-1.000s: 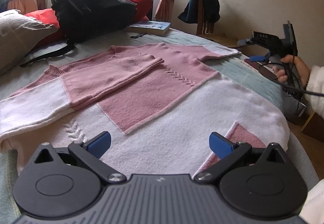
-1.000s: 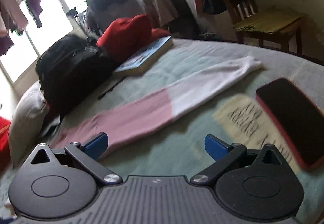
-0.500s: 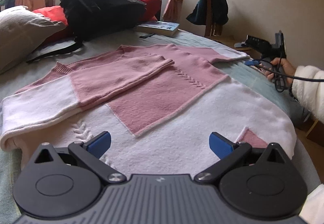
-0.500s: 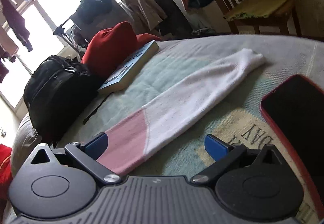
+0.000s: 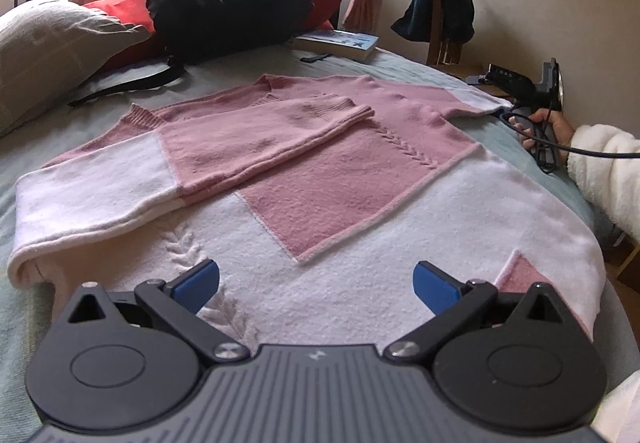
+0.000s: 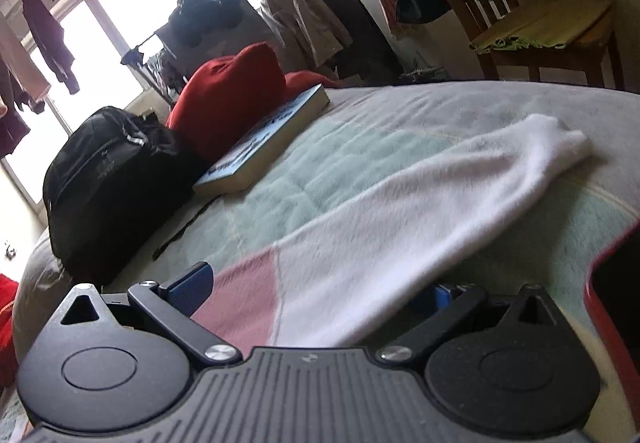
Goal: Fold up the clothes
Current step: 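Lower the right gripper onto the white sleeve cuff and pinch it, then lift the pinched white cuff up off the quilt with the right gripper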
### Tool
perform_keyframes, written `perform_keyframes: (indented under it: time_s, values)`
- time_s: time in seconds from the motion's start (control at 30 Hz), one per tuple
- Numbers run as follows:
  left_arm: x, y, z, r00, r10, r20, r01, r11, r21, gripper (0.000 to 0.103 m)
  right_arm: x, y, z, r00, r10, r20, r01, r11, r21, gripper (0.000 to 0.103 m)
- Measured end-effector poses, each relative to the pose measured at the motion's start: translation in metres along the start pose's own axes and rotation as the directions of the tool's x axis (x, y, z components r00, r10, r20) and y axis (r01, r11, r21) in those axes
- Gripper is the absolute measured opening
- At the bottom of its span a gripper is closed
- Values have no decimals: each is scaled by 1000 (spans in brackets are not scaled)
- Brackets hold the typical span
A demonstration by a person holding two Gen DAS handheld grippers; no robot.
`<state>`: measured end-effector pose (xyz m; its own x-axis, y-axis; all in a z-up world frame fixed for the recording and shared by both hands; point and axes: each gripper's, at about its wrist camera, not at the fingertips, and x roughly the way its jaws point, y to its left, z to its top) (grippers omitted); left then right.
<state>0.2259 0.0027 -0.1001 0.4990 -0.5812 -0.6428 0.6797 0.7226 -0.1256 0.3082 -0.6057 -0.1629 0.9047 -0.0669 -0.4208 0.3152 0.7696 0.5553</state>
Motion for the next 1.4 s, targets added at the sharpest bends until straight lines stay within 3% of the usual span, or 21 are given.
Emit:
perform_keyframes:
  time_s: [0.27, 0.57, 1.13, 1.4]
  values:
    - [6, 3, -1, 1000, 21, -23, -21, 1000, -8, 102, 15, -14, 17, 998, 2, 56, -4, 999, 44, 103]
    - [6, 4, -1, 999, 23, -26, -23, 1000, -4, 102, 11, 8, 23, 998, 20, 64, -18, 1000, -18, 103]
    - [-18, -18, -4, 998, -11, -57, 17, 993, 117, 102, -14, 115, 26, 992, 127, -16, -128, 980, -152, 103]
    - [-49, -16, -3, 996, -77, 36, 73, 991, 114, 102, -26, 175, 15, 982, 183, -54, -190, 959, -210, 103]
